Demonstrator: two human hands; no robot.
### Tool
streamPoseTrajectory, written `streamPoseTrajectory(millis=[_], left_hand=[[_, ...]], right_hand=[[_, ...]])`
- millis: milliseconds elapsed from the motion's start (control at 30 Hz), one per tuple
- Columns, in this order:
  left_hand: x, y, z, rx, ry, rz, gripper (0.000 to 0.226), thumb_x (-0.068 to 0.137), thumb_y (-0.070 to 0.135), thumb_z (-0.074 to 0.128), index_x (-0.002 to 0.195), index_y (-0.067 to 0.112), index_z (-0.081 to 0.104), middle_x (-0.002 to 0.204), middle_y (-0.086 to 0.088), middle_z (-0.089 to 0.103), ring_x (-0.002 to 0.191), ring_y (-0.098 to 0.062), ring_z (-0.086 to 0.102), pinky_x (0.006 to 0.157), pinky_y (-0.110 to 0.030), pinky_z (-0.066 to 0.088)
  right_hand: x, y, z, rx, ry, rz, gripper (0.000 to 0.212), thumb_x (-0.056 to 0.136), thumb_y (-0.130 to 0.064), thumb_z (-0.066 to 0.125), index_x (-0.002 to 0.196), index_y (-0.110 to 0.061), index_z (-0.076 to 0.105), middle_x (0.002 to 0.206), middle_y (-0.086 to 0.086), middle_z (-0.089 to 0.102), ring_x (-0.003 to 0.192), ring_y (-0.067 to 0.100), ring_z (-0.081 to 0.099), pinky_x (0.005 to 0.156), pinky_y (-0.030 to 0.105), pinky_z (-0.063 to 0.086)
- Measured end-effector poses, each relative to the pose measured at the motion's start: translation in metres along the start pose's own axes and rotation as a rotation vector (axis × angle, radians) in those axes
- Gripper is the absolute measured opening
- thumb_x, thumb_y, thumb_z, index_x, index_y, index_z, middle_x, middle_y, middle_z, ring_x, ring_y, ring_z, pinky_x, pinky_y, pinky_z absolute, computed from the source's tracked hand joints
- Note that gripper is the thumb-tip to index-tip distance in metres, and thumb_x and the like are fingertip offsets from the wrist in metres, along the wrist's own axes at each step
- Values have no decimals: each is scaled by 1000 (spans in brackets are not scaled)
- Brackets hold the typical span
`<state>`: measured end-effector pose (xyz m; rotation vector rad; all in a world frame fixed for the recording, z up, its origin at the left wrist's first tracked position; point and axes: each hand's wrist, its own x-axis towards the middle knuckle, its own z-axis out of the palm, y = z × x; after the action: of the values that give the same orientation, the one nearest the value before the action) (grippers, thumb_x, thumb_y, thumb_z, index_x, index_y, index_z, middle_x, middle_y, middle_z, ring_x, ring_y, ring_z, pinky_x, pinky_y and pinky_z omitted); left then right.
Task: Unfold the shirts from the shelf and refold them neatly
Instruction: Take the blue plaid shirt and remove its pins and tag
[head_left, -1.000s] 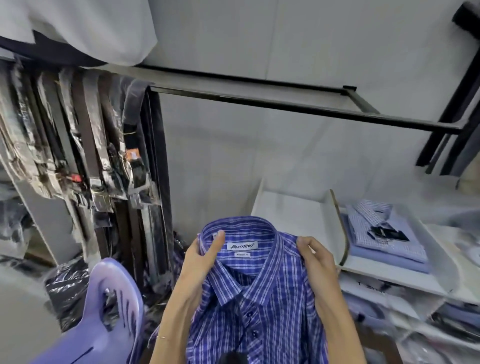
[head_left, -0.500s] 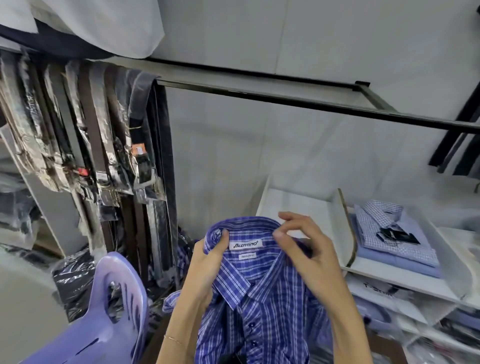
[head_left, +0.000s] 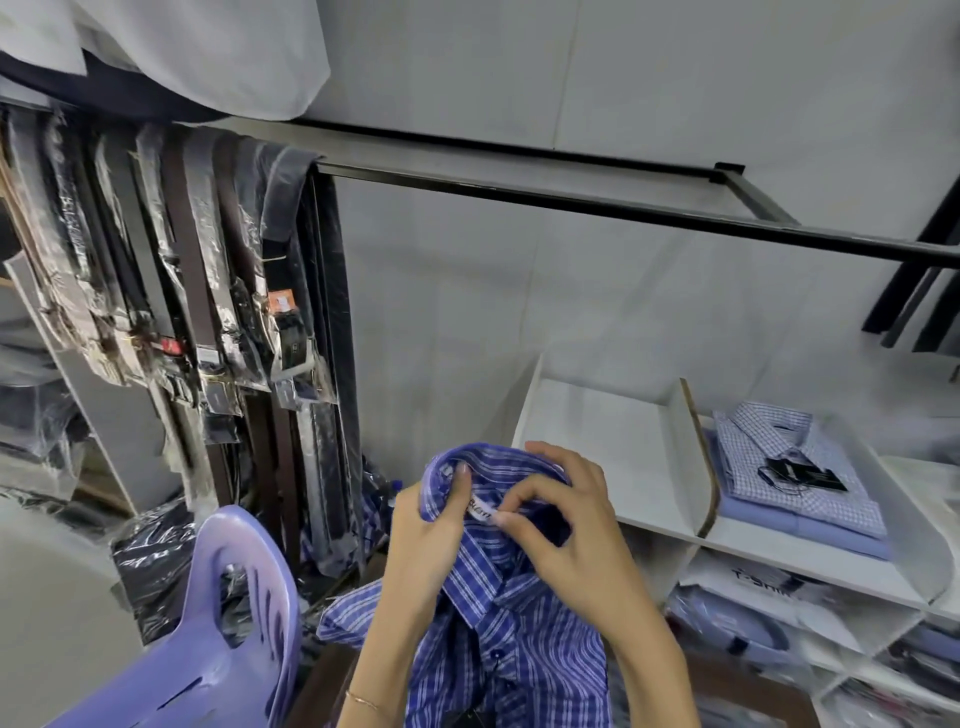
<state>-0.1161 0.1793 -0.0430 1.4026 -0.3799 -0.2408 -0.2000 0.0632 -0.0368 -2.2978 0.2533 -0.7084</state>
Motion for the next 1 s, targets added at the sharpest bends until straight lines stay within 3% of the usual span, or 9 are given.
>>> streamPoseTrajectory(millis=[100, 200, 267, 367, 500, 633, 767, 867, 1000], left_hand=[[0, 0, -2, -25, 28, 4, 52, 84, 45, 55, 86, -6, 63, 85, -35, 60, 71, -28, 57, 70, -47, 48], [-5, 0, 6, -53, -8, -24, 36, 91, 35, 56, 79, 4, 69, 74, -19, 69, 70, -25, 67, 67, -37, 53], [-6, 0, 5, -45, -35, -37, 31, 91, 34, 57, 81, 8, 72, 77, -14, 72, 73, -22, 69, 68, -33, 53], [-1, -1, -3, -33, 16, 1, 46, 84, 43, 60, 84, -2, 67, 81, -31, 64, 69, -33, 60, 67, -43, 48], [-9, 5, 9, -57, -33, -30, 30, 90, 33, 58, 80, 9, 73, 78, -16, 72, 77, -27, 70, 70, -36, 54], [-4, 5, 1, -73, 16, -11, 52, 80, 45, 62, 81, -7, 63, 81, -38, 59, 66, -35, 59, 64, -42, 47], [-11, 9, 11, -78, -32, -26, 41, 84, 39, 60, 86, 0, 71, 81, -20, 72, 77, -33, 69, 70, -40, 53], [-4, 7, 0, -71, 24, -12, 43, 78, 45, 62, 80, 3, 68, 82, -32, 64, 71, -34, 60, 66, -47, 48], [-6, 9, 2, -85, 7, -65, 26, 90, 32, 59, 82, 13, 74, 83, -20, 71, 82, -37, 69, 79, -54, 53]], right_hand=[[1, 3, -3, -56, 63, -36, 19, 76, -57, 55, 82, -40, 61, 134, -28, 39, 137, -2, 17, 109, 32, 22], [1, -2, 4, -100, 77, -42, 20, 77, -57, 51, 83, -40, 59, 137, -23, 38, 141, 1, 11, 113, 35, 19], [0, 0, 2, -120, 85, -54, 19, 77, -57, 51, 83, -41, 59, 138, -24, 37, 142, 1, 7, 113, 32, 14], [0, 0, -8, -96, 121, -55, 16, 78, -56, 54, 82, -42, 59, 135, -28, 36, 143, 0, 4, 108, 23, 8], [0, -3, 1, -146, 115, -85, 18, 79, -54, 51, 85, -39, 58, 138, -20, 39, 144, 5, 6, 112, 31, 12], [0, -1, -10, -100, 147, -53, 21, 78, -58, 51, 85, -40, 59, 135, -25, 39, 143, 1, 5, 107, 15, 2], [1, -3, -3, -148, 117, -71, 20, 79, -54, 50, 82, -37, 60, 134, -21, 41, 143, 4, 9, 113, 27, 11], [1, -1, -11, -78, 133, -47, 20, 78, -57, 51, 85, -40, 59, 132, -26, 41, 142, -1, 8, 108, 16, 5], [1, -5, -5, -39, 136, -40, 15, 80, -53, 52, 84, -39, 58, 130, -27, 42, 142, 0, 11, 111, 31, 16]])
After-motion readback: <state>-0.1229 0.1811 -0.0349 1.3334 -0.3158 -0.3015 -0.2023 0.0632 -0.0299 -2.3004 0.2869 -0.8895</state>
